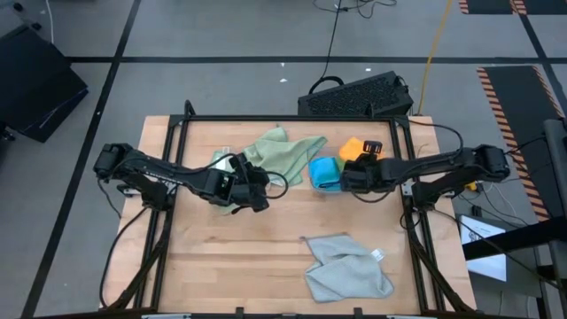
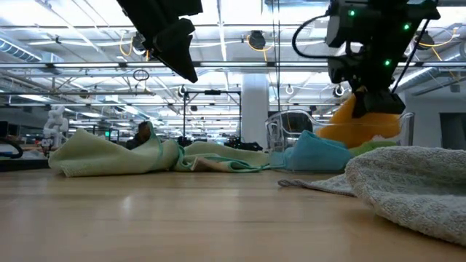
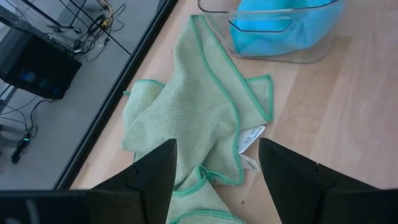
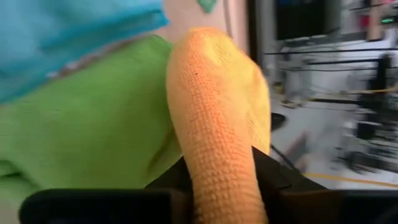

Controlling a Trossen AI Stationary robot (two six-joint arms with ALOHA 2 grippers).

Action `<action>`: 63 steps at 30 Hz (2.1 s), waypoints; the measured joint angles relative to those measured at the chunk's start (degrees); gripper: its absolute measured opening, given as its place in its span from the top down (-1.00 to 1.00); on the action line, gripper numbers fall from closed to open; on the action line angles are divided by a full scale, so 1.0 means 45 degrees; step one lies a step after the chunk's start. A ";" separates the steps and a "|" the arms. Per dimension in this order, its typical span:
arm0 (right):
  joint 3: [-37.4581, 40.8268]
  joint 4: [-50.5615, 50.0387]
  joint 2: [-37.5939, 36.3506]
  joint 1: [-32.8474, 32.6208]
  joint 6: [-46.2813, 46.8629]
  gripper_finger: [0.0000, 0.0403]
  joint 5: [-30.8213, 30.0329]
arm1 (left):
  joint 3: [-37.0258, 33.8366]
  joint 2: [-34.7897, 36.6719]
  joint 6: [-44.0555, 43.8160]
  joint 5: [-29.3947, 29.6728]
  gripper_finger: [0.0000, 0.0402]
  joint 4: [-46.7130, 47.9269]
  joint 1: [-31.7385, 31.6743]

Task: Fold microfiber towels
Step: Put the folded yellow microfiber cloth into the transparent bin

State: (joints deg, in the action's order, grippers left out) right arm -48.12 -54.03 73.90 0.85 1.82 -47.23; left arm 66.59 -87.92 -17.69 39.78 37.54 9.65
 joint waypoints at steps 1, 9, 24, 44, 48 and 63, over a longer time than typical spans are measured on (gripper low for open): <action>0.0000 0.0086 -0.0129 0.0062 -0.0029 0.60 0.0391 | 0.0000 0.0000 0.0001 -0.0110 -0.14 -0.0005 -0.0005; 0.0000 0.0233 -0.0590 0.0624 0.0479 0.32 0.3065 | 0.0000 0.0000 -0.0106 -0.0388 -0.14 -0.0029 -0.0039; -0.0005 0.0952 -0.1950 0.1527 0.1042 -0.28 0.6575 | 0.0000 0.0000 -0.0079 -0.1378 -0.14 -0.0019 -0.0039; -0.0838 0.1106 -0.3057 0.3056 0.1634 0.60 0.9857 | 0.0000 -0.0005 0.0577 -0.1553 -0.14 -0.0302 0.0350; -0.1473 -0.0467 -0.1845 0.3677 0.0890 0.95 0.9852 | 0.0000 -0.0005 0.0561 -0.1556 -0.14 -0.0329 0.0350; -0.0811 -0.0663 0.0986 0.4727 0.0617 0.99 0.9887 | 0.0000 -0.0005 0.0421 -0.1614 -0.14 -0.0262 0.0617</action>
State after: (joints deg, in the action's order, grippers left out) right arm -51.77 -57.02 78.34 22.12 4.60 -2.74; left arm 66.59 -87.94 -15.79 32.51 36.36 12.43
